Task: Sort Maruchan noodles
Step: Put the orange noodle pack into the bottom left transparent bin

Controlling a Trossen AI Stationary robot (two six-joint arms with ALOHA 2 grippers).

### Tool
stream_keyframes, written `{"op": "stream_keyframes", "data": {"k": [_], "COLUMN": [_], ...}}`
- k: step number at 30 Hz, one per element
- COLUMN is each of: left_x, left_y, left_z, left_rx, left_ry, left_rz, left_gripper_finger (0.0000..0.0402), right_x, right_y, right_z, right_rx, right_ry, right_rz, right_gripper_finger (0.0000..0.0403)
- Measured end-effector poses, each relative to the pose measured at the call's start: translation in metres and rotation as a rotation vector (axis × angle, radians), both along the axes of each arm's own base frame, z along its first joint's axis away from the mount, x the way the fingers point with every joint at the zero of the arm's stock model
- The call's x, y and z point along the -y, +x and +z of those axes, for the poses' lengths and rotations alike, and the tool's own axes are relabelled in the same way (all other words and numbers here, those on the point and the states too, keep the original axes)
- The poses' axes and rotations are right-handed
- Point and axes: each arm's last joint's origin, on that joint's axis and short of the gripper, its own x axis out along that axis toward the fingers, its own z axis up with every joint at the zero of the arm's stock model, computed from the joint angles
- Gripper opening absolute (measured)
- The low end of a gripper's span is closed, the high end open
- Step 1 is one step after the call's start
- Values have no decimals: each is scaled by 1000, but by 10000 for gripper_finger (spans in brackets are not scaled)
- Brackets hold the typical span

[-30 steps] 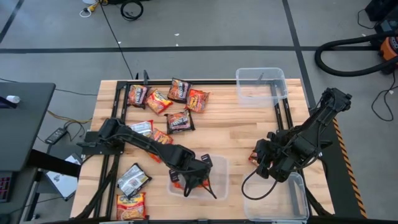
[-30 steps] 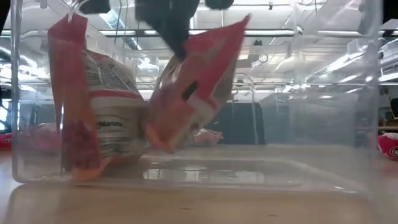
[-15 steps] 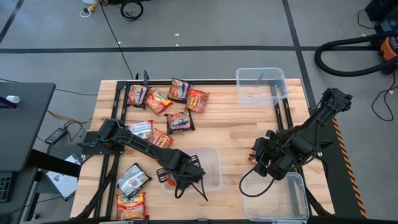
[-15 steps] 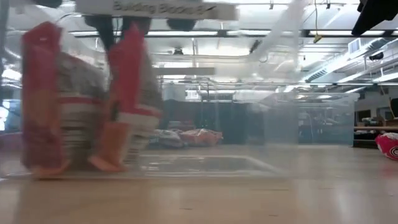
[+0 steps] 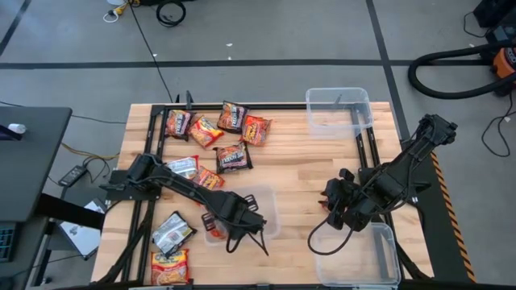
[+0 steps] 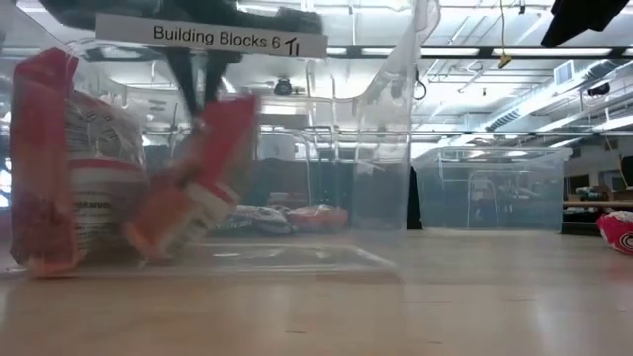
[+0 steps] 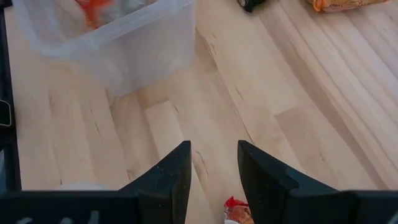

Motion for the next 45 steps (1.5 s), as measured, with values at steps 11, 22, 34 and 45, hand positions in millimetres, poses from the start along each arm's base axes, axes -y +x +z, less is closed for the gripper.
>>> {"op": "stream_keyframes", "data": {"k": [11,22,34,45], "left_x": [2,-6,1,19], "left_y": [32,53,48,36], "left_z": [6,15,14,16], "left_rx": [285,479,489,511], "left_ry": [-51,-88,-80,-78], "left_rz": [-168,-158,6,67], "left_gripper_finger": [2,1,1,0], "right_x": [-4,-5,-2,-4], "right_y": [19,102,119,92], "right_z": [7,-13,-32,-16], "right_rx": [129,148,61,17], "right_ry": [-4,-57,-46,-21], "right_rz": [81,336,378,334], "right_gripper_finger": [136,133,133,133]}}
